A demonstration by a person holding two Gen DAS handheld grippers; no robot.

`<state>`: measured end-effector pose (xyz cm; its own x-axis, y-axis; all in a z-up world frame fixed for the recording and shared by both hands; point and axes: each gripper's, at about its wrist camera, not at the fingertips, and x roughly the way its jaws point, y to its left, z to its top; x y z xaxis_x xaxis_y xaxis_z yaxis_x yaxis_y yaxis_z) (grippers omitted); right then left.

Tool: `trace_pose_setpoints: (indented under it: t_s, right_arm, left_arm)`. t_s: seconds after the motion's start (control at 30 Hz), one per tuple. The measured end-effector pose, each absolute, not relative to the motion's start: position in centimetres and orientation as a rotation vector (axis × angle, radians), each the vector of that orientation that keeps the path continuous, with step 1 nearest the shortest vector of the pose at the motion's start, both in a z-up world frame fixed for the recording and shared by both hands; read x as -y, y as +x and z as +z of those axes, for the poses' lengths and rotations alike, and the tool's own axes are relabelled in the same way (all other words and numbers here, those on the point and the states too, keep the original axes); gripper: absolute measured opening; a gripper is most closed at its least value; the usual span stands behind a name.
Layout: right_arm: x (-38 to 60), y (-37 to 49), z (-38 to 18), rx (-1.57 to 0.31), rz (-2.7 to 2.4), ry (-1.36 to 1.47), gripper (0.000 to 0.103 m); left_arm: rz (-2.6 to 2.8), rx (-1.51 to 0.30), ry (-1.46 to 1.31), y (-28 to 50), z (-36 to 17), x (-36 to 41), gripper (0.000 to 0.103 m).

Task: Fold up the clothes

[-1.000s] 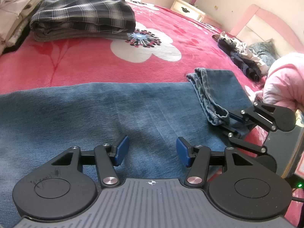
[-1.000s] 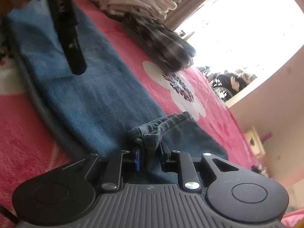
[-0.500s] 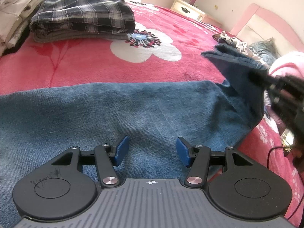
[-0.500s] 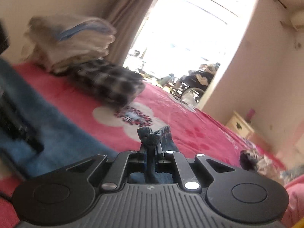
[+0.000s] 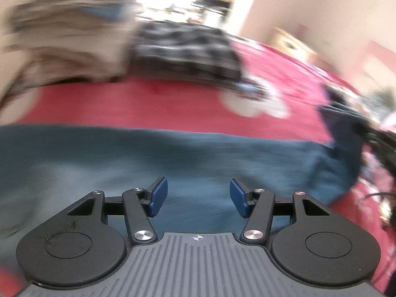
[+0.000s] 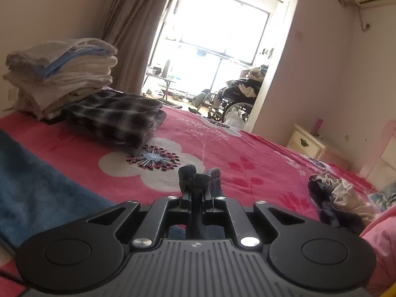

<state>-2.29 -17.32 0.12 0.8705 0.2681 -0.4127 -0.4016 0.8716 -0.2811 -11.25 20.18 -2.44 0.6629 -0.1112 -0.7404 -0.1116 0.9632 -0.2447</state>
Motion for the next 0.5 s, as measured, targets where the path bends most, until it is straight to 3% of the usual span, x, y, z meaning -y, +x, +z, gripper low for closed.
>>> trace_pose_setpoints:
  t_s: [0.27,0.5]
  right_arm:
    - [20.8,1.0,3.9,-0.359,0.251,-0.251,0.006]
    - [18.6,0.1,8.8,-0.329,0.435,-0.149,0.007]
  left_arm:
    - [0.416,-0.854,-0.376,-17.4,-2.2,-30.5,0.056]
    - [0.459,-0.826,-0.399,-16.2,-3.5,-31.9,0.056]
